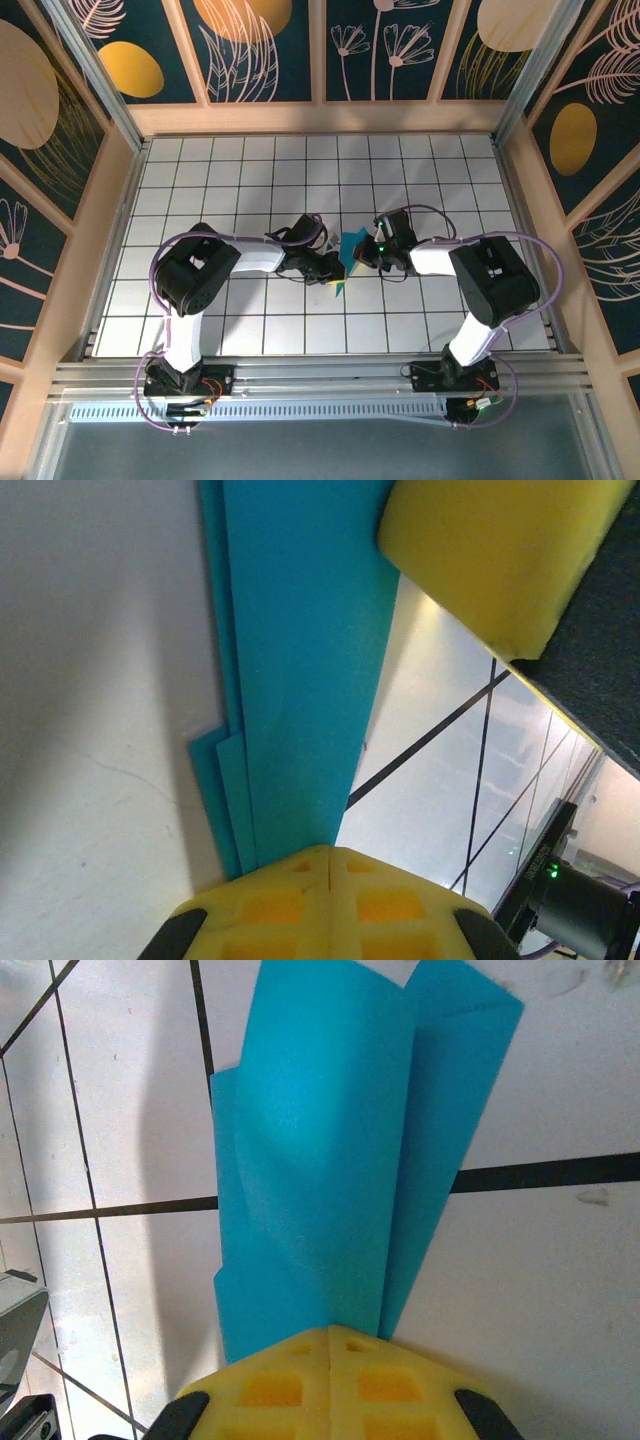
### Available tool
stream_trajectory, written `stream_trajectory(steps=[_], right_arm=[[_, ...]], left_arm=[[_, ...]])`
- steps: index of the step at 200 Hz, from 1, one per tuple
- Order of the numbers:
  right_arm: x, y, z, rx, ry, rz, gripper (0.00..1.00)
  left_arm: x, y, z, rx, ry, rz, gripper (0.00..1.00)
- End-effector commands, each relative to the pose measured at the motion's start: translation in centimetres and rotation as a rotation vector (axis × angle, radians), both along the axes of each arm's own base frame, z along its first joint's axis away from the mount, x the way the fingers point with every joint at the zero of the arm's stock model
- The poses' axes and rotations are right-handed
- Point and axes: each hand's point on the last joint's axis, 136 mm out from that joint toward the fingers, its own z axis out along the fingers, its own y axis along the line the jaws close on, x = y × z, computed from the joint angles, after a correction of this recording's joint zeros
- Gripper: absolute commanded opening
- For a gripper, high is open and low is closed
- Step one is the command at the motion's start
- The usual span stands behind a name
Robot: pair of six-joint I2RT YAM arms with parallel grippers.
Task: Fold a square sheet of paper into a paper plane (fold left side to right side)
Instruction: Fold the wing for the fifth time at the center of the table.
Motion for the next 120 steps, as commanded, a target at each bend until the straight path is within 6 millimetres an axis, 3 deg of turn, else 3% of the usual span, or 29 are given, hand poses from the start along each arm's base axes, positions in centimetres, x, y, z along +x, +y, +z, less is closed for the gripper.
stream_trajectory(steps=[1, 44, 85, 120], right_arm=[[-4.1, -2.8, -4.3, -0.16, 0.183, -0.005, 0.0], [-2.3, -1.7, -2.0, -0.128, 0.118, 0.012, 0.0], [-0.2, -0.5, 2.2, -0.041, 0.017, 0.02, 0.0], [-0.3, -0.2, 4.4, -0.01, -0.028, 0.049, 0.0]], left_arm=[[-1.1, 1.1, -2.2, 0.071, 0.042, 0.001, 0.01], [-1.3, 1.8, -3.2, 0.119, 0.047, 0.01, 0.0], [-1.5, 2.5, -4.1, 0.159, 0.057, 0.026, 0.0], [-1.4, 2.9, -4.3, 0.192, 0.046, 0.028, 0.0]])
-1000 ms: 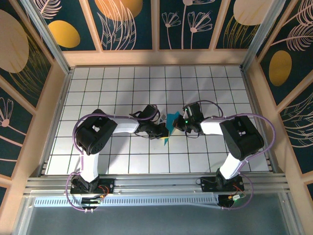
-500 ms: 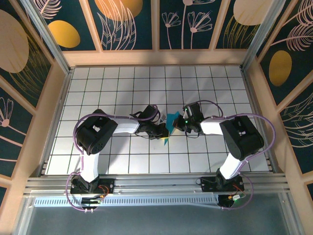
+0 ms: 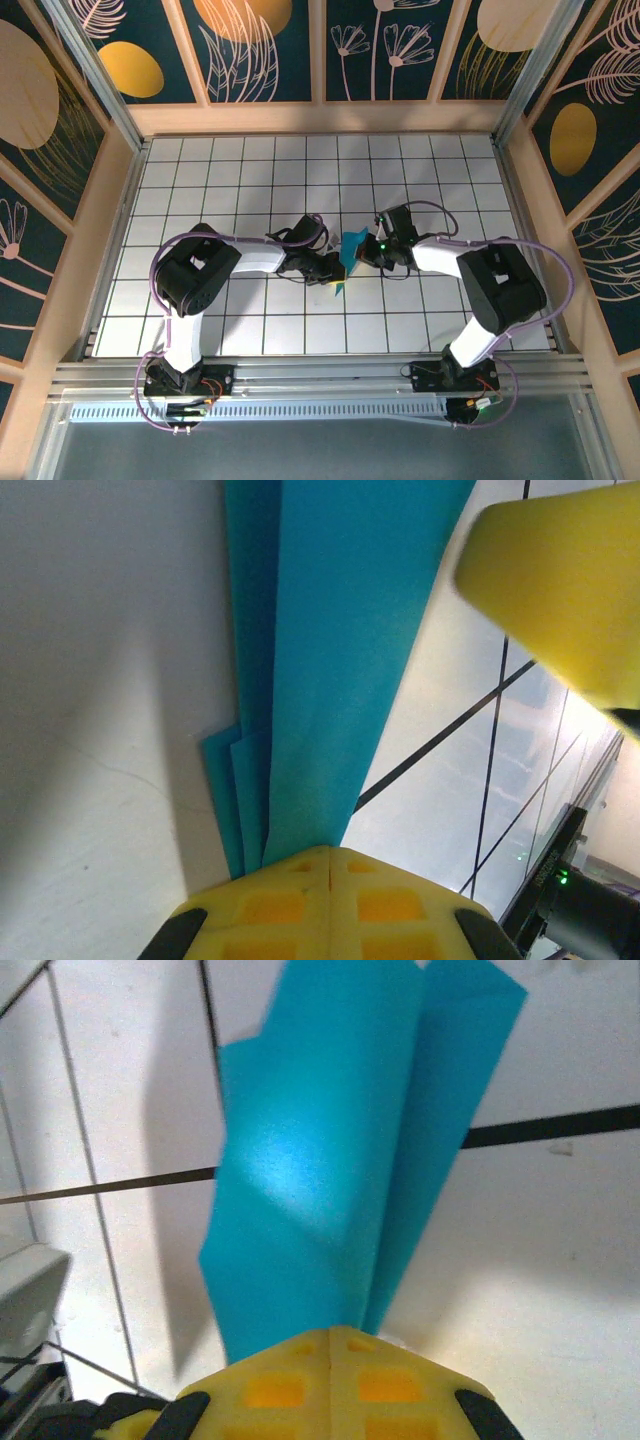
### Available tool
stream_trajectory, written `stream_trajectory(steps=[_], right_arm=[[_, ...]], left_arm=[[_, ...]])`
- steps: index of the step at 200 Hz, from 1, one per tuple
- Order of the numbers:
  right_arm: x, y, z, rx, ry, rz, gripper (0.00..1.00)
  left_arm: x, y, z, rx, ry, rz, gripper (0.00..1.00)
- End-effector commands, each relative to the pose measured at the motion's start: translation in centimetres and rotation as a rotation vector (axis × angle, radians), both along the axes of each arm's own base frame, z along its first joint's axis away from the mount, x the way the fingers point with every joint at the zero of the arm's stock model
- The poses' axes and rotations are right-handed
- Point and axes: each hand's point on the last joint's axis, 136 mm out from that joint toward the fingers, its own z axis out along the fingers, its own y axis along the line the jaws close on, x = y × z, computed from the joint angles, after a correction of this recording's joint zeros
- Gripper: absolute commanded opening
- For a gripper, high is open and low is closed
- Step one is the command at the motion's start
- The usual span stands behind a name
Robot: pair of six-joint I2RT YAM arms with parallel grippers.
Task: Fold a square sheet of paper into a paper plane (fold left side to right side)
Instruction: Fold the wing for the fifth time at the center of the table.
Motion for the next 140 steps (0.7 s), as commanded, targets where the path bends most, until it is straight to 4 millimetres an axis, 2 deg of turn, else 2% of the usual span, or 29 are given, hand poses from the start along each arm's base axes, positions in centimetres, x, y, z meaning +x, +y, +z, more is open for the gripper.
stream_trajectory(steps=[1, 21, 46, 103, 140], right_arm=[[0.2, 0.2, 2.5, 0.022, -0.047, 0.028, 0.0], [-0.7, 0.7, 2.9, 0.067, -0.055, 0.04, 0.0], [-1.6, 1.5, 2.5, 0.107, -0.047, 0.048, 0.0], [-1.4, 2.7, 0.9, 0.117, -0.031, 0.062, 0.0], [-1.5, 2.5, -0.4, 0.099, -0.005, 0.057, 0.0]], left_arm=[[-1.4, 2.8, -3.9, 0.17, 0.056, 0.022, 0.0], [-1.4, 3.0, -4.1, 0.182, 0.053, 0.023, 0.0], [-1.4, 3.1, -4.1, 0.191, 0.051, 0.022, 0.0], [-1.4, 3.1, -4.1, 0.199, 0.05, 0.02, 0.0], [-1.5, 3.3, -4.3, 0.209, 0.052, 0.021, 0.0]])
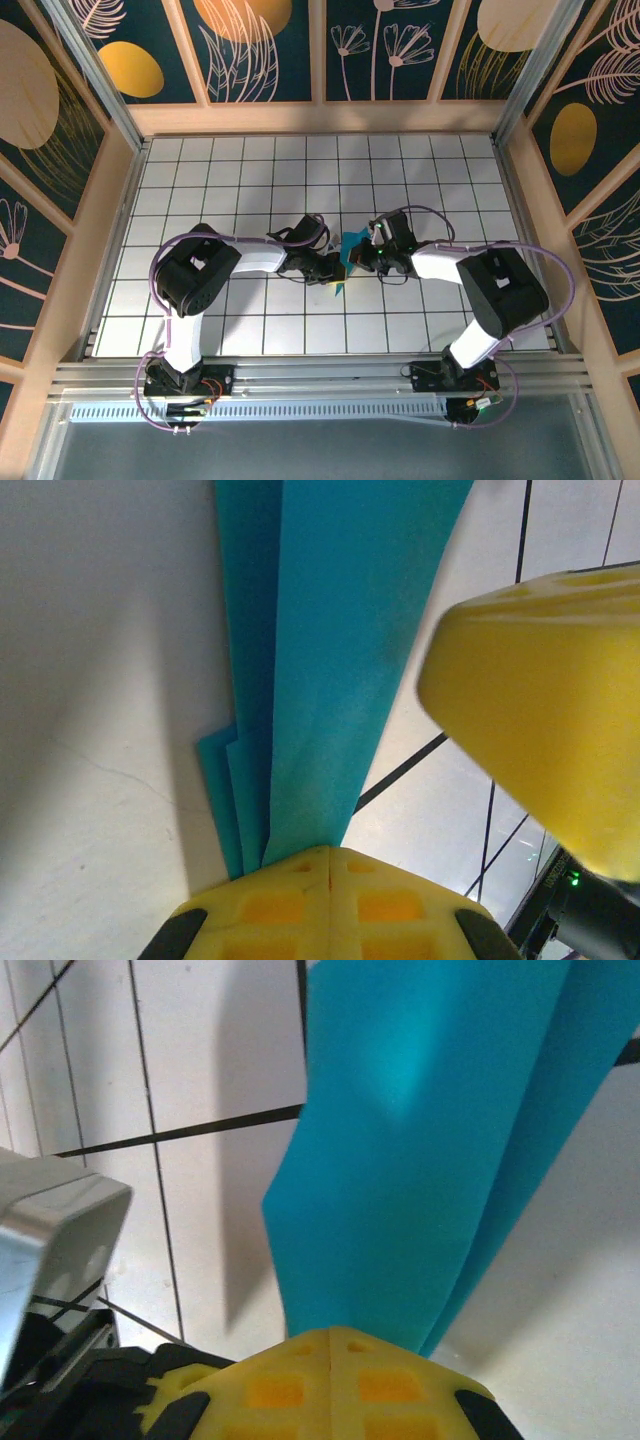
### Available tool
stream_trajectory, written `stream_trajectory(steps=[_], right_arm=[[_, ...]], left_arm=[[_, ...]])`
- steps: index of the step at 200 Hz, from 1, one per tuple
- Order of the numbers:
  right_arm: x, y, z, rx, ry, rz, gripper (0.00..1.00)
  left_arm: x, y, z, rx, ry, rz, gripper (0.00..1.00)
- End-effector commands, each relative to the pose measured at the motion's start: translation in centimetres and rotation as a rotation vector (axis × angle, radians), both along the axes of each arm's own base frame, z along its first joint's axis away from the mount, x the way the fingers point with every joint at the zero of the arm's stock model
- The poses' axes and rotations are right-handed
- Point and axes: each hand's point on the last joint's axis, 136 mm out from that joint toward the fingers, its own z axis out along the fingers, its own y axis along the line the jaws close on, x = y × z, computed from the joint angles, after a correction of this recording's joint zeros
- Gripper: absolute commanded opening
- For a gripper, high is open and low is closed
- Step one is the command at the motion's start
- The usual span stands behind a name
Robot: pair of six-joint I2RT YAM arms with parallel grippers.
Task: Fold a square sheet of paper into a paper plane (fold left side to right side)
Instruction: Fold the wing for the fifth time at the center of the table.
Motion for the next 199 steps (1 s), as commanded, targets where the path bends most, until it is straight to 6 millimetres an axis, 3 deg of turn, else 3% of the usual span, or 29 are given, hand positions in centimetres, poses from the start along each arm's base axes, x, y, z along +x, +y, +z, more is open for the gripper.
stream_trajectory(steps=[1, 133, 199], right_arm=[[0.1, 0.6, -0.3, 0.014, 0.0, 0.006, 0.0], [1.0, -2.5, -3.4, -0.061, 0.03, -0.035, 0.0], [3.3, -4.3, -3.2, -0.074, 0.008, -0.062, 0.0]], left_arm=[[-1.6, 3.2, -4.2, 0.19, 0.064, 0.029, 0.0], [-1.9, 4.0, -4.7, 0.241, 0.07, 0.021, 0.0], [-2.1, 4.3, -5.0, 0.256, 0.077, 0.019, 0.0]])
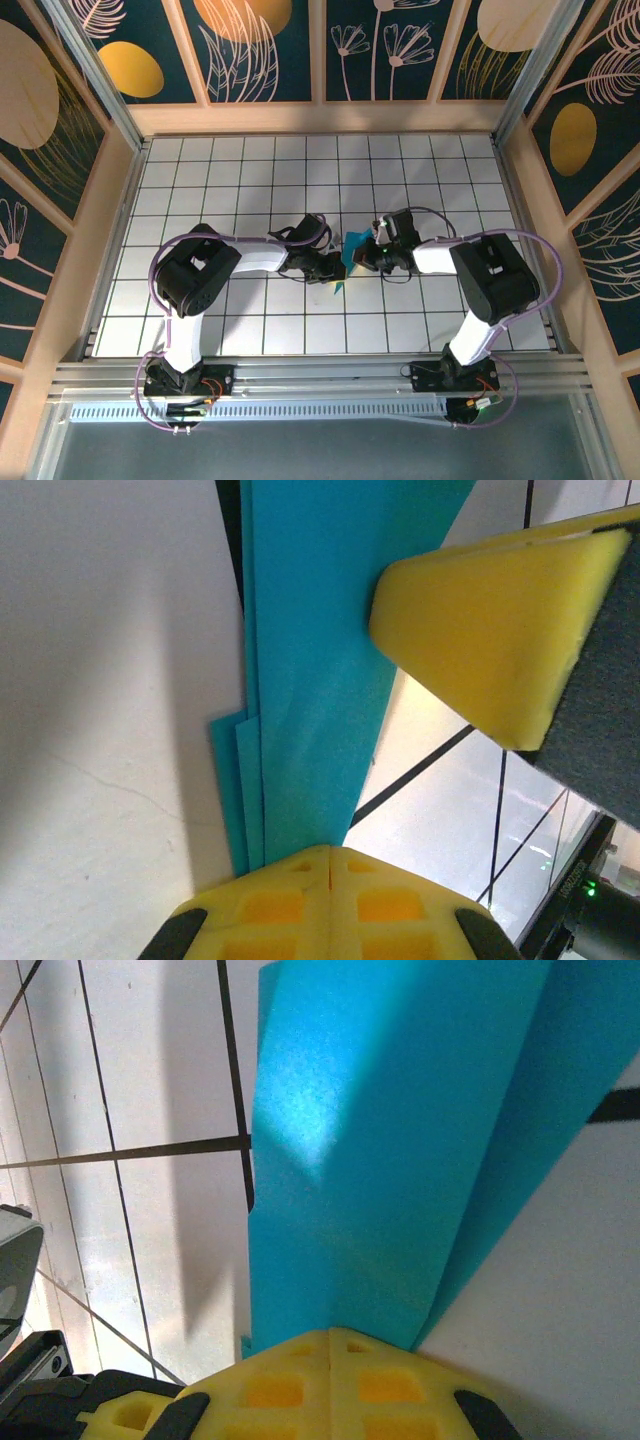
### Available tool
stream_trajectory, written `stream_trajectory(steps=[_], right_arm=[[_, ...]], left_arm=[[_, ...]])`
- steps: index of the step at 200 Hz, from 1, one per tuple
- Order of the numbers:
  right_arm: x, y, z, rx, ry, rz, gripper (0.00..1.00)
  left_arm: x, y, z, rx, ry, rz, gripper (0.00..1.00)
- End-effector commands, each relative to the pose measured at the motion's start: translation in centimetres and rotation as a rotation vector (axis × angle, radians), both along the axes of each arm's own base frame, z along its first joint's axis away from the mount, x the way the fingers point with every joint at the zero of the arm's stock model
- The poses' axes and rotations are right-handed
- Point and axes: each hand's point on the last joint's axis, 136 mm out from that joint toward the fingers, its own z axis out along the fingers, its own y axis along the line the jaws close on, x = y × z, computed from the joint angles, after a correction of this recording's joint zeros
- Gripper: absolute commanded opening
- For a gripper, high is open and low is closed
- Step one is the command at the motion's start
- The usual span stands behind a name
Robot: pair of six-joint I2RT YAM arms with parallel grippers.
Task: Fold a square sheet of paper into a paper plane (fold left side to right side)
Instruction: Fold the wing for the fifth time at the center of the table.
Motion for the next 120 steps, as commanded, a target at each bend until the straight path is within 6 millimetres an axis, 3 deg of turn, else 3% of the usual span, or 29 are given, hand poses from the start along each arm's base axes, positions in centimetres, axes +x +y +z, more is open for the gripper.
stream_trajectory(steps=[1, 120], right_arm=[[2.1, -2.9, -1.5, -0.103, -0.018, -0.073, 0.0], [6.4, -6.2, -1.5, -0.107, -0.04, -0.142, 0.0]], left_arm=[[-2.4, 4.3, -5.0, 0.227, 0.101, 0.024, 0.0], [-2.6, 4.7, -5.2, 0.243, 0.105, 0.026, 0.0]])
